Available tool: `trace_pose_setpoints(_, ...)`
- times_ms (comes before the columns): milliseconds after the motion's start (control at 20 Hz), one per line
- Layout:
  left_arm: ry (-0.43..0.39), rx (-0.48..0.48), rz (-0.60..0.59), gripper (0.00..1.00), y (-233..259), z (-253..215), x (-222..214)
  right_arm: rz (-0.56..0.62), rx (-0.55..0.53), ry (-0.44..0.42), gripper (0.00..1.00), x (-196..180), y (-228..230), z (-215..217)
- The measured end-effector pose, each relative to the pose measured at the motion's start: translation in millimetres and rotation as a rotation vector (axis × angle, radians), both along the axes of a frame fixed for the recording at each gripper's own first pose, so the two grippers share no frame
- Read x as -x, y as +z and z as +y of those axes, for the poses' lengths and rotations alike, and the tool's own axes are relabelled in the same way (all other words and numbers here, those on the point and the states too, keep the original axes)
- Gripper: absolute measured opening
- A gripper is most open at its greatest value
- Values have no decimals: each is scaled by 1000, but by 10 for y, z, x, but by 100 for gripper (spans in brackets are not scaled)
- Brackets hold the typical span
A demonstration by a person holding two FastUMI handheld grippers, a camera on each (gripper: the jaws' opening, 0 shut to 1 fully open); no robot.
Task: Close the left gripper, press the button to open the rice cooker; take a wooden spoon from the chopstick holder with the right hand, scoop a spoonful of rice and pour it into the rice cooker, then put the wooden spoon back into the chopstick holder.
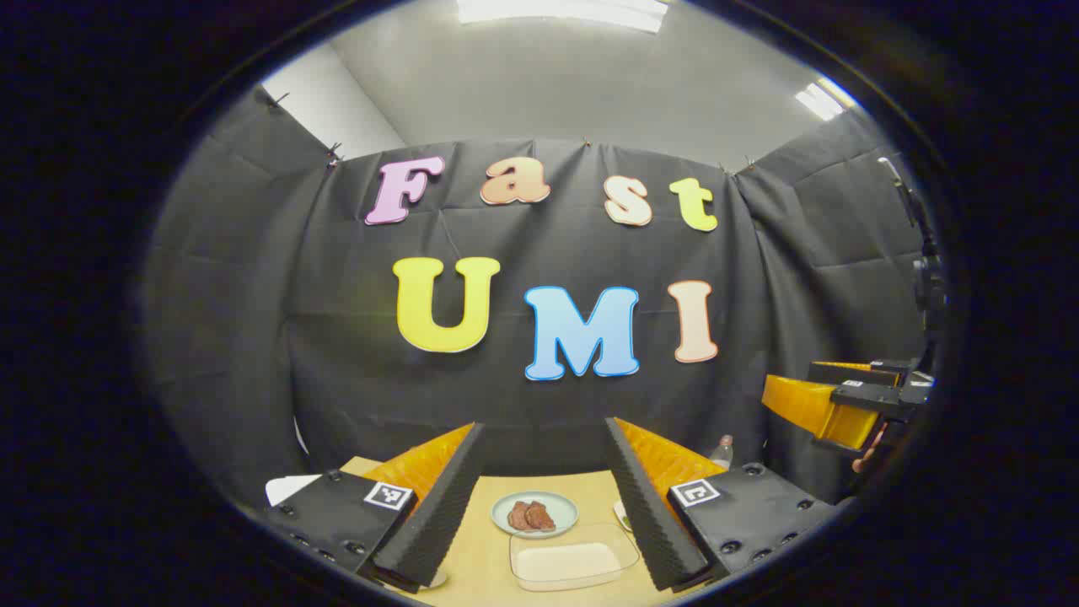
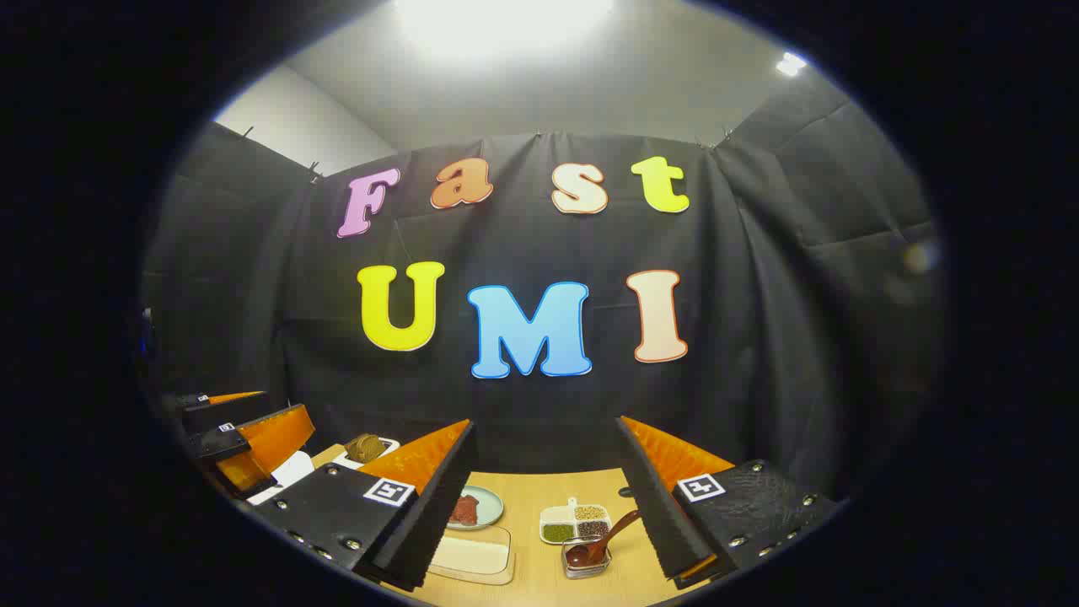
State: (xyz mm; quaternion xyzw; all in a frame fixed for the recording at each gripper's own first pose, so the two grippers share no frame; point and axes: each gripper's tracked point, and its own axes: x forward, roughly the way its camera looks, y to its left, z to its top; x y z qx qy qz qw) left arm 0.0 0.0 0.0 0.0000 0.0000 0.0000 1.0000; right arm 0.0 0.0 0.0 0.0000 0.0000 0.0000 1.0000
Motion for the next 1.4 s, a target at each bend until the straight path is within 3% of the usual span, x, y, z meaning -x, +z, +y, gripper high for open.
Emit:
trace_pose_setpoints(500,40,34,-13,96,97,7,-93,1,0,40,98,-113,27,209)
trace_pose_setpoints(1150,124,26,35,95,-130,502,-87,33,4,71,98,-92,-82,260)
trace_pose_setpoints(1250,151,30,78,82,-278,691,-77,35,10,74,97,-78,-105,266)
trace_pose_setpoints(1400,216,50,161,46,-611,1037,-28,44,31,85,98,-49,-172,308)
